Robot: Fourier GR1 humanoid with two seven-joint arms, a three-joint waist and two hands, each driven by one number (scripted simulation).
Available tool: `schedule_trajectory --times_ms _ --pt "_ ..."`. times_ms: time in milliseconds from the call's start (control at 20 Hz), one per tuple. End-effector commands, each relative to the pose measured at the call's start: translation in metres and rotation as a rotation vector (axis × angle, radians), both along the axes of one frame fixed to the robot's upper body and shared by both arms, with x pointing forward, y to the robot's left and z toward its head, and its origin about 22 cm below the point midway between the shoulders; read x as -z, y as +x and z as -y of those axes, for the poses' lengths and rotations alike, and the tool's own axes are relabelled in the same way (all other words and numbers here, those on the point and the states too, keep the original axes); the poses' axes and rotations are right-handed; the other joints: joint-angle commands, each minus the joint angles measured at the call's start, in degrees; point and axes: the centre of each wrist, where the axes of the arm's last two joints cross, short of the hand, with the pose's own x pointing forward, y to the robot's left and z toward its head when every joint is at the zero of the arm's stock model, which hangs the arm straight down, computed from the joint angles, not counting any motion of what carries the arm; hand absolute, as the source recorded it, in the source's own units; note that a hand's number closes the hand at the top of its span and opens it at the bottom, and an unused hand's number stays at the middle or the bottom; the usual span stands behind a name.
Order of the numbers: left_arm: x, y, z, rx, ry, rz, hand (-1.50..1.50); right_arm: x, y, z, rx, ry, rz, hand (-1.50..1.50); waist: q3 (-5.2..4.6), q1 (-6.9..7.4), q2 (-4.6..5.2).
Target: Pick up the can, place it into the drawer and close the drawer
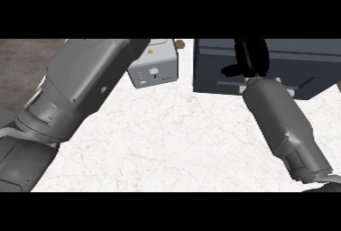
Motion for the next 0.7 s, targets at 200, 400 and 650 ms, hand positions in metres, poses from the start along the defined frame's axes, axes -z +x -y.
schedule_trajectory --times_ms 200,400,650 --pt "0.0 -0.002 -0.029 0.008 -0.007 -0.008 -1.5 -0.034 0.025 -0.01 0.036 -0.035 0.049 -1.5 -0.04 1.69 0.39" --pt "-0.002 -0.008 -0.025 0.026 0.006 -0.007 -1.5 -0.041 0.03 -0.01 0.027 -0.017 0.075 -1.5 0.04 2.15 0.75" --pt "-0.001 -0.01 -0.046 0.03 0.006 -0.008 -1.5 -0.052 0.033 -0.021 0.005 0.064 0.086 -1.5 0.06 2.57 0.83"
